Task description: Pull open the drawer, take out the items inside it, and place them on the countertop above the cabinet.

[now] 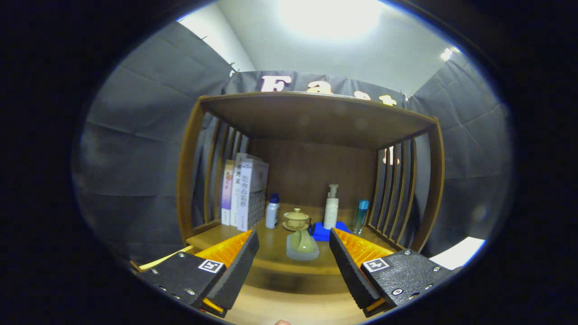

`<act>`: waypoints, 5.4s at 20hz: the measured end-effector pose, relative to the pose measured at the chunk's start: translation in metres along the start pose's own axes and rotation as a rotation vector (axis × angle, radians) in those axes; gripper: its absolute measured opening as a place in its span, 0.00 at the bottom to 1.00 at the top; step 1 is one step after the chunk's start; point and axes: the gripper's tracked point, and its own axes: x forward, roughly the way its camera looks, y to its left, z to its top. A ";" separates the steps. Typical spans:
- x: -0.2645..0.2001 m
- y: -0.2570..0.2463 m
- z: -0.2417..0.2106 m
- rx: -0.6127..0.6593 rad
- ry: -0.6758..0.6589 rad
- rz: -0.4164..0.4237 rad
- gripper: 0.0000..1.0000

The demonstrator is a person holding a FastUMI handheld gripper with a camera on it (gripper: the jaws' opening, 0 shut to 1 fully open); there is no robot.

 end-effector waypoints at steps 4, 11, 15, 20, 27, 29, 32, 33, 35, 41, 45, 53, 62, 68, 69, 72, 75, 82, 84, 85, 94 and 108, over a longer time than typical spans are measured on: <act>-0.065 0.042 -0.023 -0.002 -0.014 0.039 0.95; -0.139 0.067 -0.090 -0.041 0.067 0.048 0.95; -0.153 0.057 -0.118 -0.028 0.129 -0.003 0.95; -0.141 0.043 -0.149 -0.042 0.200 -0.061 0.95; -0.140 0.027 -0.162 0.033 0.225 -0.135 0.95; -0.140 0.026 -0.163 0.044 0.222 -0.137 0.95; -0.139 0.025 -0.162 0.050 0.220 -0.135 0.95; -0.137 0.025 -0.163 0.054 0.221 -0.131 0.95; -0.132 0.024 -0.165 0.091 0.231 -0.122 0.95; -0.102 0.017 -0.169 0.133 0.233 -0.100 0.94; -0.072 0.014 -0.160 0.133 0.202 -0.110 0.94; -0.019 0.012 -0.175 0.101 0.215 -0.124 0.94; 0.033 0.009 -0.185 0.036 0.216 -0.130 0.94; 0.053 0.007 -0.189 0.025 0.233 -0.132 0.94; 0.056 0.007 -0.189 0.027 0.234 -0.132 0.94; 0.061 0.007 -0.190 0.038 0.234 -0.127 0.94; 0.060 0.007 -0.185 0.074 0.242 -0.091 0.93; 0.018 -0.049 -0.073 0.041 0.143 -0.077 0.95; 0.005 -0.057 -0.034 0.035 0.120 -0.065 0.95; -0.003 -0.064 -0.015 0.010 0.107 -0.070 0.95; -0.066 -0.078 0.069 -0.004 0.071 -0.125 0.95; -0.086 -0.058 0.088 0.002 0.050 -0.126 0.95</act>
